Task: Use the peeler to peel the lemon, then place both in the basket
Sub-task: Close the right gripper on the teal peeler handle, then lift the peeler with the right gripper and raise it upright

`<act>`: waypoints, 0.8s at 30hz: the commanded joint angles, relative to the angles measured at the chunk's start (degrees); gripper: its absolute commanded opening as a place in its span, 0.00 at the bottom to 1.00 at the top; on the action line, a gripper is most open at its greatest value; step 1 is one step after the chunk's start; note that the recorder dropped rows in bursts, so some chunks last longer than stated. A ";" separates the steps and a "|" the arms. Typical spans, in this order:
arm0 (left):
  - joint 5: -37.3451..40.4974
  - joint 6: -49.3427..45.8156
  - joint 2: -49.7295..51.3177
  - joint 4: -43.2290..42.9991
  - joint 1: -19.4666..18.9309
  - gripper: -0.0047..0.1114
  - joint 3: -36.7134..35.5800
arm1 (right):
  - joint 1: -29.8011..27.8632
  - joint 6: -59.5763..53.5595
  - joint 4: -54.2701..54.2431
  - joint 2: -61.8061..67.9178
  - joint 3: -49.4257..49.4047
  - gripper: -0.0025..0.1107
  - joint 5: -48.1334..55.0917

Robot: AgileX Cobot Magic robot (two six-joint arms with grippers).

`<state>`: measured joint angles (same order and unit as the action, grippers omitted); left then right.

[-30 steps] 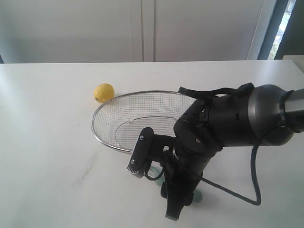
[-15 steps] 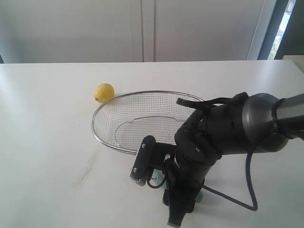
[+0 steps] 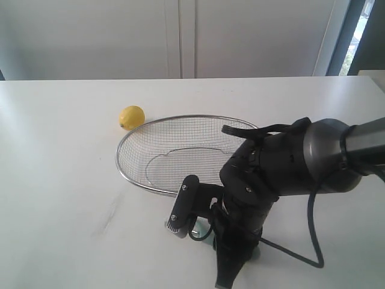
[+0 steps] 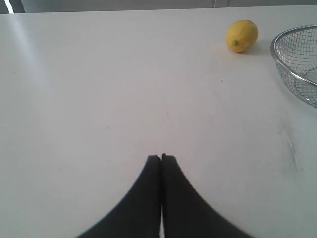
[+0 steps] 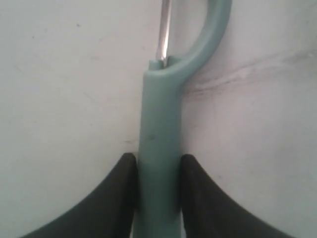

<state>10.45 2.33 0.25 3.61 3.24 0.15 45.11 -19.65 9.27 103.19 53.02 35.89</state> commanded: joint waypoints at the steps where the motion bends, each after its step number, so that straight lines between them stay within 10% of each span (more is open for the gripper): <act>1: -0.09 -0.18 -0.25 0.33 -0.27 0.04 -0.15 | -0.44 0.02 -3.39 -2.16 0.27 0.02 1.58; 24: -0.09 -0.18 -0.25 0.33 -0.27 0.04 -0.15 | -0.44 2.00 -6.30 -37.17 -5.19 0.02 13.76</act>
<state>10.45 2.33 0.25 3.61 3.24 0.15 45.09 -18.39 3.26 69.73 49.65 49.03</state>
